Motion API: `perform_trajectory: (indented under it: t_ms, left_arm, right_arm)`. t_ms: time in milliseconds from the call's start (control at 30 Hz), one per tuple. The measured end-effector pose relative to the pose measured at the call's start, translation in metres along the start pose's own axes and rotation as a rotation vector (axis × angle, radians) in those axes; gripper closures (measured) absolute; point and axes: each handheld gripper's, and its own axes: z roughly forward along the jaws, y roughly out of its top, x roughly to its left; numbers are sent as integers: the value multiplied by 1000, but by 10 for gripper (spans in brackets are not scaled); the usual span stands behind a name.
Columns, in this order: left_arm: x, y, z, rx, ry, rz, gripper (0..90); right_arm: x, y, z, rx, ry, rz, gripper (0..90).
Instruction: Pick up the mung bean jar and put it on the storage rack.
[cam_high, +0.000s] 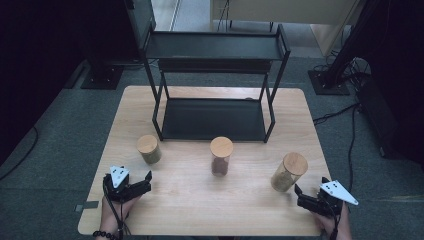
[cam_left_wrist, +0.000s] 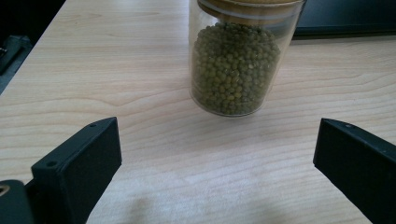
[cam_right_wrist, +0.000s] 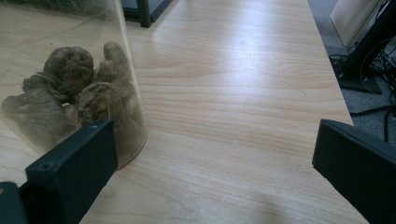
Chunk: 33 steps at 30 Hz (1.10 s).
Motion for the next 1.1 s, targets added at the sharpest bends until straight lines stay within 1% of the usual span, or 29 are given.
perform_trajectory:
  t_ms: [100, 167, 367, 533, 700, 900, 1100]
  left_arm:
    - [-1, 2, 3, 3, -3, 3, 12]
    - [-2, 4, 7, 3, -8, -3, 12]
    - [-3, 8, 13, 3, -15, -6, 12]
    - [-3, 11, 19, 7, -17, 0, 12]
    - [-5, 14, 24, 6, -18, -3, 12]
    - [-5, 16, 28, 12, -22, 4, 12]
    - [-5, 20, 33, 14, -25, 0, 12]
  right_arm:
    - [0, 0, 0, 1, -1, 1, 2]
    - [0, 0, 0, 2, -4, -2, 2]
    - [1, 0, 1, 4, -8, -9, 2]
    - [1, 0, 0, 3, -9, -9, 2]
    - [1, 0, 0, 2, -12, -11, 2]
    - [2, 0, 0, 2, -13, -12, 2]
    - [2, 0, 0, 2, -14, -14, 2]
